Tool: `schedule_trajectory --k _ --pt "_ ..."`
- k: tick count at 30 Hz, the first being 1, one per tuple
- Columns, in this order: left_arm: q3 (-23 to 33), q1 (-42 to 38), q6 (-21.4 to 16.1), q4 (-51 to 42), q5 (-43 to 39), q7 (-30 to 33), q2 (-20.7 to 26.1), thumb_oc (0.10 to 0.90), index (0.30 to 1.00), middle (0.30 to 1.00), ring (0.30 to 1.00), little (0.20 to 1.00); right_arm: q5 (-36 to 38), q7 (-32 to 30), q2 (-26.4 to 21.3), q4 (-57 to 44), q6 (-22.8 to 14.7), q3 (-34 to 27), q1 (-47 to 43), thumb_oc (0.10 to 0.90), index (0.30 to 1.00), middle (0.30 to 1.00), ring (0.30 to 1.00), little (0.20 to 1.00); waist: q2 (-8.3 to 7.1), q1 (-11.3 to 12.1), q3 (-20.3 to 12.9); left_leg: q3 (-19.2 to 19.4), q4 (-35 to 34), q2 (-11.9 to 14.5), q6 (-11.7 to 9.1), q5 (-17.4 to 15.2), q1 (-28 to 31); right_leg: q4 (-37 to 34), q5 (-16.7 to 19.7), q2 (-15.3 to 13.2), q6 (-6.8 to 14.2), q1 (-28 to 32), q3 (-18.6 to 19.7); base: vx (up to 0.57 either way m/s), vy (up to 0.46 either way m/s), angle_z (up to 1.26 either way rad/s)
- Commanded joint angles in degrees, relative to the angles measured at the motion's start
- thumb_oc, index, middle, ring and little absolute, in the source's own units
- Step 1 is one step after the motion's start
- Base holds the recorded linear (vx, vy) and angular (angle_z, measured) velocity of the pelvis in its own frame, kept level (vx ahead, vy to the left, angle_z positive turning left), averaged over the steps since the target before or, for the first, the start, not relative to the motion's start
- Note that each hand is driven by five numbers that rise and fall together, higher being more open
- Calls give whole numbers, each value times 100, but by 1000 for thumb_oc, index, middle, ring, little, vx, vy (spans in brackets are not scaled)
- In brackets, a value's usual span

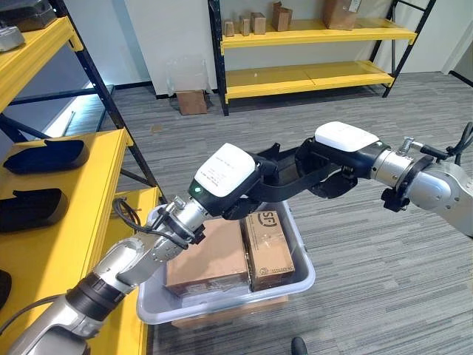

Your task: Move parts from the plastic box to the shelf.

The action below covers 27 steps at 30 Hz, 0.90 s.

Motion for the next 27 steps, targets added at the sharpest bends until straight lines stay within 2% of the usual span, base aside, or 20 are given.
schedule_trajectory --k 1,4,5,6,11,15,18,19,20,22,25,26,27 --pt "61 -500 9 225 -46 280 152 400 300 300 300 300 546 -491 44 -99 -230 -1069 -399 400 300 300 300 300 -218 -11 -509 -213 -49 513 -190 787 -780 -1 -1276 -22 -108 1211 -314 0 0 0" --pt "95 -457 -2 193 -88 249 143 400 300 300 300 300 591 -498 87 -102 -226 -1162 -312 400 300 300 300 300 -201 -14 -521 -201 -66 512 -192 799 -764 -1 -1273 -26 -107 1213 -314 0 0 0" --pt "94 -455 -2 190 -89 246 147 400 300 300 300 300 590 -497 88 -106 -226 -1173 -299 555 517 517 517 517 -205 -13 -523 -201 -69 512 -192 800 -762 -1 -1273 -26 -107 1214 -314 0 0 0" --pt "119 -424 -7 172 -103 236 146 400 300 300 300 300 628 -493 117 -113 -223 -1266 -200 900 1000 1000 1000 1000 -195 -20 -529 -199 -77 506 -190 801 -757 -1 -1272 -25 -105 1217 -310 0 0 0" --pt "285 -236 -20 39 -164 199 228 400 300 300 300 300 895 -394 233 -329 -200 -1722 309 900 1000 1000 1000 1000 -165 -16 -534 -198 -86 491 -179 808 -744 -1 -1259 -39 -102 1214 -319 0 0 0" --pt "736 140 -33 -111 -255 148 462 400 300 300 300 300 1414 -209 367 -707 -233 -2589 1252 900 1000 1000 1000 1000 -77 -33 -522 -146 -167 455 -167 823 -691 -1 -1248 -65 -79 1182 -318 0 0 0" --pt "976 314 -24 -135 -264 159 611 400 300 300 300 300 1574 -169 386 -790 -225 -2943 1661 900 1000 1000 1000 1000 -38 -46 -512 -121 -219 440 -162 829 -669 -1 -1236 -78 -68 1154 -307 -1 0 -1" --pt "1182 488 -12 -175 -272 161 671 400 300 300 300 300 1756 -78 434 -942 -230 -3303 2051 900 1000 1000 1000 1000 -21 -47 -511 -107 -245 436 -153 837 -665 -1 -1238 -86 -60 1140 -298 2 -5 -4" --pt "1491 752 -6 -218 -284 163 731 400 300 300 300 300 1836 -105 618 -996 -240 -3799 2577 900 1000 1000 1000 1000 24 -60 -496 -99 -260 421 -148 843 -664 -1 -1231 -104 -51 1112 -296 7 -11 -5" --pt "1646 896 -16 -292 -285 162 792 400 300 300 300 300 1938 -63 754 -1105 -243 -4108 2950 900 1000 1000 1000 1000 23 -53 -505 -94 -270 414 -145 843 -667 -1 -1235 -107 -50 1102 -286 9 -10 -4" --pt "2253 1447 -35 -456 -332 197 790 400 300 300 300 300 2044 -3 1247 -1252 -211 -4794 3832 900 1000 1000 1000 1000 86 -65 -501 -88 -280 390 -132 836 -669 -1 -1238 -125 -55 1090 -276 16 -8 -3" --pt "2604 1668 -36 -556 -299 252 807 400 300 300 300 300 2018 -5 1486 -1266 -205 -5088 4216 900 1000 1000 1000 1000 133 -76 -491 -87 -279 368 -129 831 -675 -1 -1243 -140 -59 1085 -280 28 -16 -5" --pt "2625 1706 -33 -592 -302 240 816 400 300 300 300 300 2015 0 1502 -1303 -196 -5120 4265 900 1000 1000 1000 1000 122 -74 -501 -88 -278 367 -129 830 -675 -1 -1244 -140 -59 1086 -281 37 -16 -4"
